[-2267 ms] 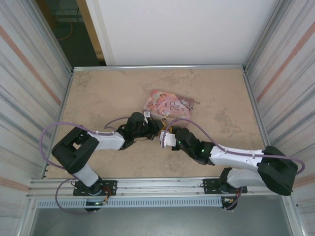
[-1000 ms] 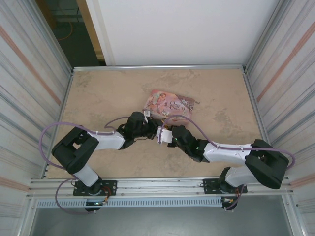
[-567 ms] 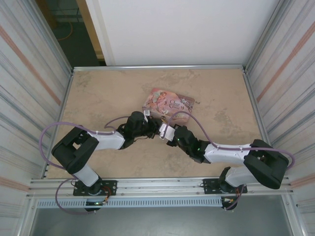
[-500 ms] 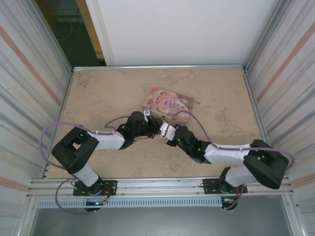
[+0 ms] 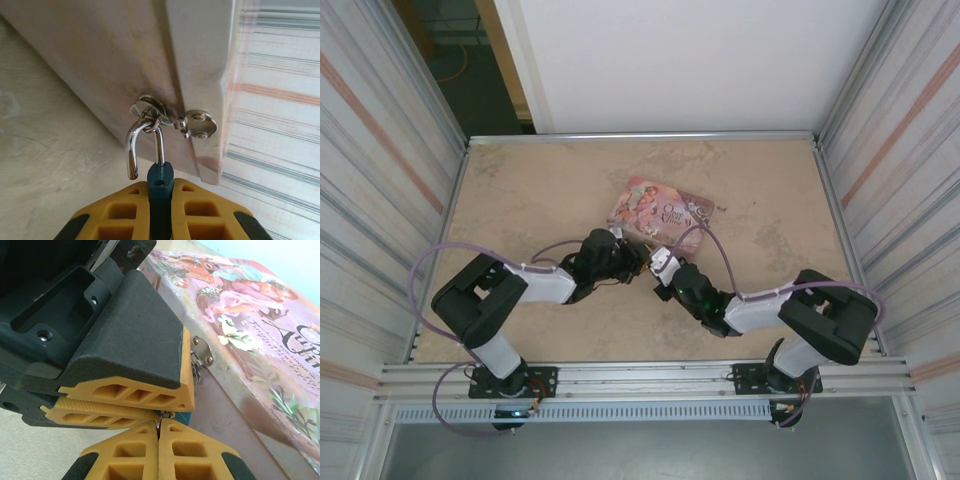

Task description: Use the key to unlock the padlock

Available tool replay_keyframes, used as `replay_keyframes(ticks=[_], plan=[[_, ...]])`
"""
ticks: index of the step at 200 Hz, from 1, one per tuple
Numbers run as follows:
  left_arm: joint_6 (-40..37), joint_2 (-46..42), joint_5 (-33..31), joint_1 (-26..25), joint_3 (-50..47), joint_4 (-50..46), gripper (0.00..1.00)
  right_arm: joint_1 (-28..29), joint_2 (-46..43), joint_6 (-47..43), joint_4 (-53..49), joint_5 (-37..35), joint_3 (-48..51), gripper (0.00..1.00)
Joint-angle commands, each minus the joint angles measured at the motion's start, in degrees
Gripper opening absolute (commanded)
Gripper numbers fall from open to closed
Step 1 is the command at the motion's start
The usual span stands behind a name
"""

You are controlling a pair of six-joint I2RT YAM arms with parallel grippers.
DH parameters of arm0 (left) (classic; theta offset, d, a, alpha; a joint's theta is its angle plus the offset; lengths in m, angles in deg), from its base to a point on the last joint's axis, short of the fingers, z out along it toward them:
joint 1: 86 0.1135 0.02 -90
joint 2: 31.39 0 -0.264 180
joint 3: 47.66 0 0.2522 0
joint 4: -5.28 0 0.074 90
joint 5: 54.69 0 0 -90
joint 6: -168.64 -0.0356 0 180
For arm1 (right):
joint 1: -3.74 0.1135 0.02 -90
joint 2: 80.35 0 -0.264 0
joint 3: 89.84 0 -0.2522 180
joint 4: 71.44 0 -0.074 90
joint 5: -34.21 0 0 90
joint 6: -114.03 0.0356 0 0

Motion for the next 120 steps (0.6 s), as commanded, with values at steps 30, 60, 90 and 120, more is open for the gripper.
replay_keyframes(ticks=[30,60,90,120], plan=[[-0.58,0.63,2.82,-2.1,-0.6,6.52,0.14,0.99,6.77,4.52,9.8,-2.5,1.7,0.0],[-2.1,-0.9,2.19,-1.55,-1.26,4.61,0.23,1.01,7.65,6.24,9.97,-2.73,1.88,0.0],[-5.58,-4.98,1.46,-0.03,-2.19,-0.23,0.3,1.01,7.45,8.31,9.73,-3.05,2.44,0.0],[-10.78,-11.15,-0.35,1.3,-2.63,-7.15,0.34,1.01,6.37,10.85,9.27,-2.78,3.24,0.0]])
